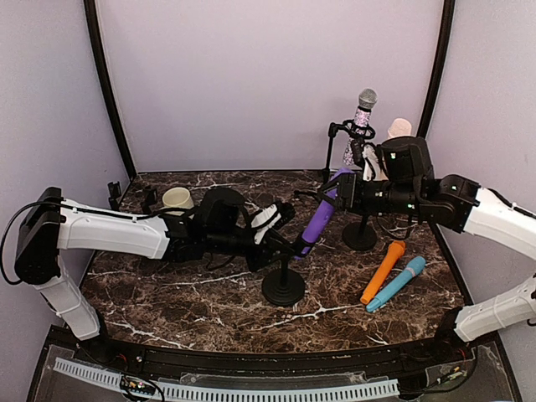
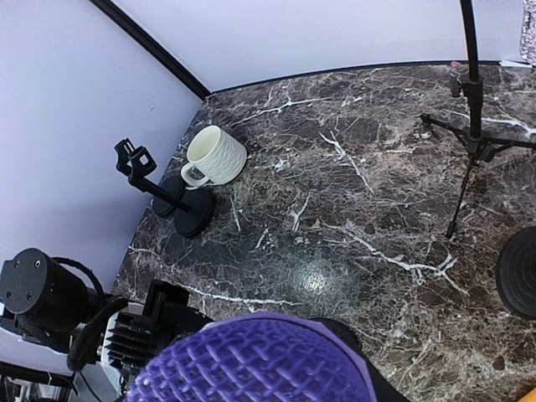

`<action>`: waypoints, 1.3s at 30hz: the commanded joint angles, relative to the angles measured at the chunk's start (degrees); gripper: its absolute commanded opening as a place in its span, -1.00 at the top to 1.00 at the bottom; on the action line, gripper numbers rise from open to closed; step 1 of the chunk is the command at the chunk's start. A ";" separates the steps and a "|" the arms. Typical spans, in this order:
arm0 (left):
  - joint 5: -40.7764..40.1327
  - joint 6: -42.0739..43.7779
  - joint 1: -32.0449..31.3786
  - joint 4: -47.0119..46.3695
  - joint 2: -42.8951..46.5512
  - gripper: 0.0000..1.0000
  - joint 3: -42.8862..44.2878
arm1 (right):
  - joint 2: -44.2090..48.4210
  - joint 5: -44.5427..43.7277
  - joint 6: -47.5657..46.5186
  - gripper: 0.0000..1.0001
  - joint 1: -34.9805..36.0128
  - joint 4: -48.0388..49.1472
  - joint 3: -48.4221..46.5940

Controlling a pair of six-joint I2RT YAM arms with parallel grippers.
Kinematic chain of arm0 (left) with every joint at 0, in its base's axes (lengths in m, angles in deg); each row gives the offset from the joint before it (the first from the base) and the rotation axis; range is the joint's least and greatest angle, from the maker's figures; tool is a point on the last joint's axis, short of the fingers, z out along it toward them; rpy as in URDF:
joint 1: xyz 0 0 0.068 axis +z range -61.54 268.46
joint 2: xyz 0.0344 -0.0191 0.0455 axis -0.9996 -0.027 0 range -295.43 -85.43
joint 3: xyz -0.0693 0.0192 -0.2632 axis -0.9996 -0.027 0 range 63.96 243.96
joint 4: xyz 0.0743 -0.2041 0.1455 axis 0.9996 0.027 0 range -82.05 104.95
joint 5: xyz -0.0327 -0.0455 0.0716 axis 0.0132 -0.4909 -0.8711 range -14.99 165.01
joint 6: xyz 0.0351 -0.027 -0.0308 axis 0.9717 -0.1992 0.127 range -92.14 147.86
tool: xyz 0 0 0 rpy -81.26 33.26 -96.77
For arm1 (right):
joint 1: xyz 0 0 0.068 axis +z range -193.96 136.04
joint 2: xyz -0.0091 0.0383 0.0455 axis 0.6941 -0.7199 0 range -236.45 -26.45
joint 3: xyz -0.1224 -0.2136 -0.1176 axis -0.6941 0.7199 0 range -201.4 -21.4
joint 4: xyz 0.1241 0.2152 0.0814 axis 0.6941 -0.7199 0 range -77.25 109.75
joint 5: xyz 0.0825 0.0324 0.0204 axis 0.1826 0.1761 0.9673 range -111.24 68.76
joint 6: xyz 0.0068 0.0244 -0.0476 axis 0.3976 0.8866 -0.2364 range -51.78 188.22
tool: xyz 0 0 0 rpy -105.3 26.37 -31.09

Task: Remove the microphone from the stand

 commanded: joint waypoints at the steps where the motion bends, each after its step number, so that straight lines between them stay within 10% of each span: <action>1: -3.93 1.81 0.86 7.73 -1.02 1.00 -2.94 | 1.61 -9.47 5.12 0.48 -0.84 3.51 -4.61; 29: -4.51 2.63 0.77 8.23 -2.40 1.00 -2.36 | 6.96 -8.08 -1.21 0.47 -0.84 5.38 -3.33; 39: -5.70 -2.35 1.72 8.53 0.35 1.00 0.67 | 10.35 -14.93 -1.51 0.47 -0.91 -14.25 -9.85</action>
